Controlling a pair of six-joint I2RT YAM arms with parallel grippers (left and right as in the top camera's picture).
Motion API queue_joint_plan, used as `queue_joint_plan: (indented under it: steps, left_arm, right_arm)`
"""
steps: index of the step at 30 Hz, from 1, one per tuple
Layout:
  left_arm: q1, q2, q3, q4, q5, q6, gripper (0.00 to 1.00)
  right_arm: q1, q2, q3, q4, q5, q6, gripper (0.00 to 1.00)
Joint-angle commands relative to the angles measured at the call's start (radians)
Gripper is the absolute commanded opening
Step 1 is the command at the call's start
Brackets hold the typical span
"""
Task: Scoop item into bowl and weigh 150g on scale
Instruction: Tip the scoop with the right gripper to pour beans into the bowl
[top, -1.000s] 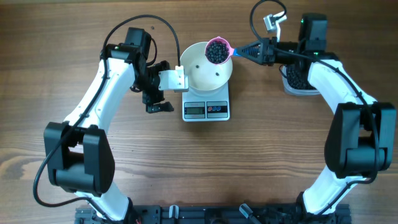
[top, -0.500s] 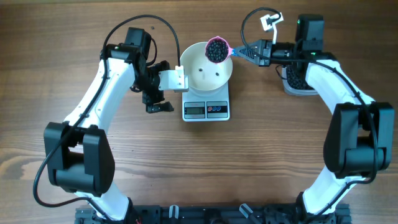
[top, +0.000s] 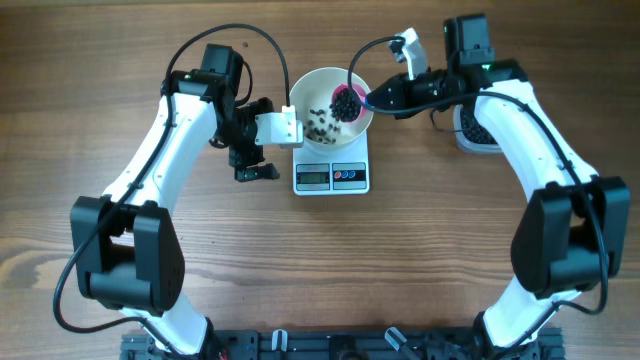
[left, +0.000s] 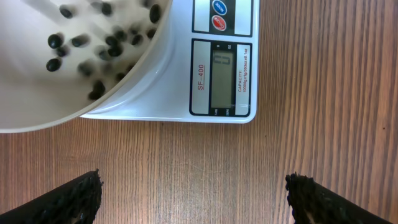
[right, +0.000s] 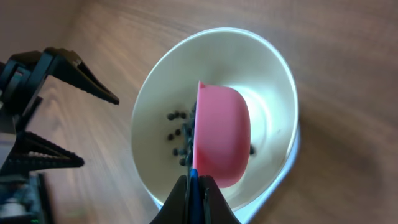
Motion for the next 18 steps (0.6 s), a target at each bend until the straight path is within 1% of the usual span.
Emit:
queue_joint_plan:
  steps: [1,6,8,9,12,13,15,18]
  left_arm:
    - [-0.003,0.004,0.004,0.000,0.027,-0.006,1.00]
    - [-0.003,0.004,0.004,-0.001,0.027,-0.006,1.00]
    - [-0.003,0.004,0.004,0.000,0.027,-0.006,1.00]
    - [-0.003,0.004,0.004,-0.001,0.027,-0.006,1.00]
    - [-0.003,0.004,0.004,0.000,0.027,-0.006,1.00]
    - [-0.003,0.004,0.004,0.000,0.027,-0.006,1.00]
    - [-0.003,0.004,0.004,-0.001,0.027,-0.006,1.00]
    - [-0.003,0.004,0.004,-0.001,0.027,-0.006,1.00]
  right_arm:
    - [0.013,-0.069,0.062,0.001,0.067,-0.115,0.04]
    - [0.015,-0.077,0.112,-0.014,0.084,-0.145,0.04]
    - [0.034,-0.077,0.163,-0.062,0.169,-0.194,0.04]
    - [0.062,-0.079,0.204,-0.106,0.243,-0.266,0.04]
    - [0.131,-0.079,0.239,-0.140,0.405,-0.373,0.04]
    - [0.162,-0.080,0.243,-0.151,0.465,-0.431,0.04]
    - [0.210,-0.079,0.243,-0.159,0.562,-0.482,0.04]
    - [0.241,-0.079,0.243,-0.169,0.590,-0.508,0.04]
